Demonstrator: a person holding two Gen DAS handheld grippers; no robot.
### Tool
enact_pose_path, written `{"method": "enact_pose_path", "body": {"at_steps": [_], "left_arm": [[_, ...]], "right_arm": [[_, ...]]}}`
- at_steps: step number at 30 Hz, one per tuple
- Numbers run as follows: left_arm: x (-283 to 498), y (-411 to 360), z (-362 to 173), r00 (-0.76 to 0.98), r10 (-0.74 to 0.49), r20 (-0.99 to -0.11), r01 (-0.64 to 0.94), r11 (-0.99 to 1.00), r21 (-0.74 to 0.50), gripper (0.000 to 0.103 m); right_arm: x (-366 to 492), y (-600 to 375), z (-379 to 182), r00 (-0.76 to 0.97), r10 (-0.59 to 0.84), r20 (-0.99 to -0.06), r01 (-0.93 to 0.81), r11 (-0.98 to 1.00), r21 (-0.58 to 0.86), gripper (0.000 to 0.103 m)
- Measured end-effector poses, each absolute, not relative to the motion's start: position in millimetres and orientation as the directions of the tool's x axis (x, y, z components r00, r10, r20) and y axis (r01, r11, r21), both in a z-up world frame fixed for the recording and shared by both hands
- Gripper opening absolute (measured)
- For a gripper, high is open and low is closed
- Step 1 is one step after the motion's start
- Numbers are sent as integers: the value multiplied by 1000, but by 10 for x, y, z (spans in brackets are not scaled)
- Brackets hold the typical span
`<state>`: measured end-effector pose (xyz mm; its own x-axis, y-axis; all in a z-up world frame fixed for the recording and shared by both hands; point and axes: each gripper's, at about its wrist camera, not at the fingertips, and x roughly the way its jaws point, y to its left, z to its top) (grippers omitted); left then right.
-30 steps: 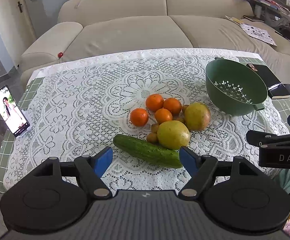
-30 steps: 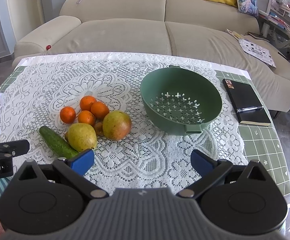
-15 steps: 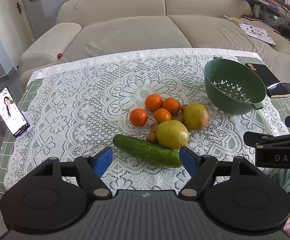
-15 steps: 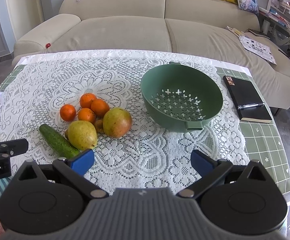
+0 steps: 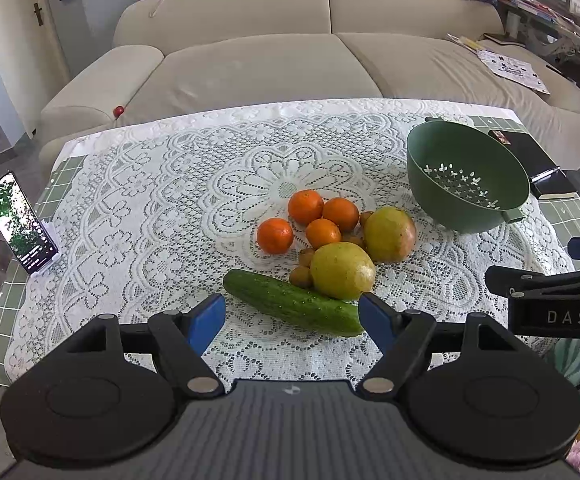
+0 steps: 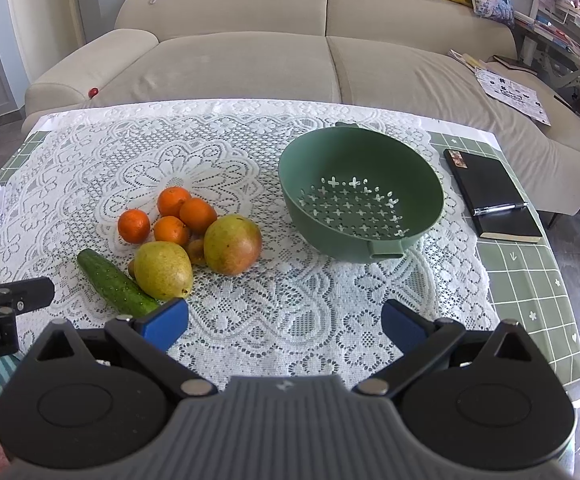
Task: Organize fruits
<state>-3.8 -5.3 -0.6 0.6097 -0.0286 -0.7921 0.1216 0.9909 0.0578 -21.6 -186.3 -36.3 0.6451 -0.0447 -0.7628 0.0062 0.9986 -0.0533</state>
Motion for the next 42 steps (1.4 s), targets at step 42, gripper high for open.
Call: {"method": "enact_pose_path", "body": {"at_steps": [42], "left_arm": [[66,82,125,623,-26,-782,81,996,31,89]], "right_arm": [[-124,-1907,-251,681,63,-730,-57,998,32,99]]}}
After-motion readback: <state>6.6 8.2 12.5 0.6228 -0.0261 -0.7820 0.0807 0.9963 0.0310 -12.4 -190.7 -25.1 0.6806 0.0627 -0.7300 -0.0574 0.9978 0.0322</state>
